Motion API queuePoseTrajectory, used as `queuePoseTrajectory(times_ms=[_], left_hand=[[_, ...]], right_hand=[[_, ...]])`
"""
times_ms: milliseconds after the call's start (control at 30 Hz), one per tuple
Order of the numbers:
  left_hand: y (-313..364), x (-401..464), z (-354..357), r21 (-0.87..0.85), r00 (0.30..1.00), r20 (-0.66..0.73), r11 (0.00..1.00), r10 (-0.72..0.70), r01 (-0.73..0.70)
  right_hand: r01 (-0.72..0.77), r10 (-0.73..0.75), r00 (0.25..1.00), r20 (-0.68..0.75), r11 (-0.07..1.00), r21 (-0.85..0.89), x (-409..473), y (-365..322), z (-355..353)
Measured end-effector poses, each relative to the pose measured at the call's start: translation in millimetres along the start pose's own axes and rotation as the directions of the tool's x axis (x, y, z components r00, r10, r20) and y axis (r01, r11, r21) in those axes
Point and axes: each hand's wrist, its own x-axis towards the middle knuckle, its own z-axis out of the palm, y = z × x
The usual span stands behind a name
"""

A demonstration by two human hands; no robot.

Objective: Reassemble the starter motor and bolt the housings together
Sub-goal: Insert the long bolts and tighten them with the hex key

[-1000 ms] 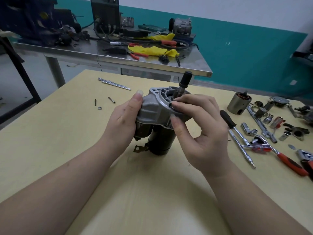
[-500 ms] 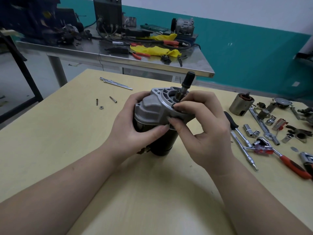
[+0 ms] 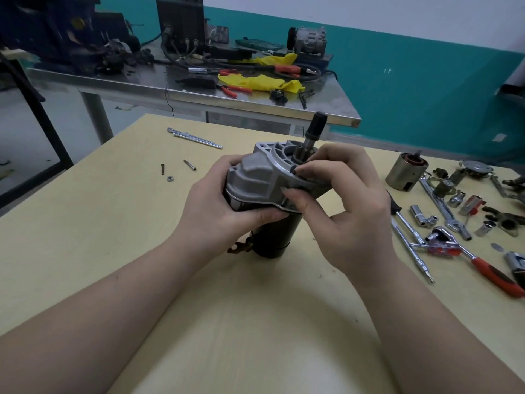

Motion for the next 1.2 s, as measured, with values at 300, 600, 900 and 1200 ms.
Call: queuePoseTrajectory(times_ms=[300, 600, 900, 1200], left_hand=[[0.9, -1.0, -1.8, 0.023, 1.0, 0.026, 1.0, -0.014, 0.014], [0.9, 0.2, -1.9, -0.025, 0.999, 0.041, 0.999, -0.026, 0.027], [3.5, 0.1, -2.1, -0.022, 0.999, 0.021, 0.999, -0.046, 0.047], [3.7, 0.2, -1.5, -0.031, 0.999, 0.02, 0.999, -0.041, 0.042]], right_hand=[[-0.038, 0.035, 0.999, 0.041, 0.996, 0.078, -0.3, -0.3, -7.5], [-0.037, 0.033, 0.999, 0.031, 0.988, 0.153, -1.9, -4.5, -4.5], [0.052, -0.052, 0.999, -0.007, 0.999, 0.002, 1.4, -4.7, -1.3], [0.062, -0.061, 0.998, 0.014, 0.998, -0.01, 0.1, -2.3, -3.2]])
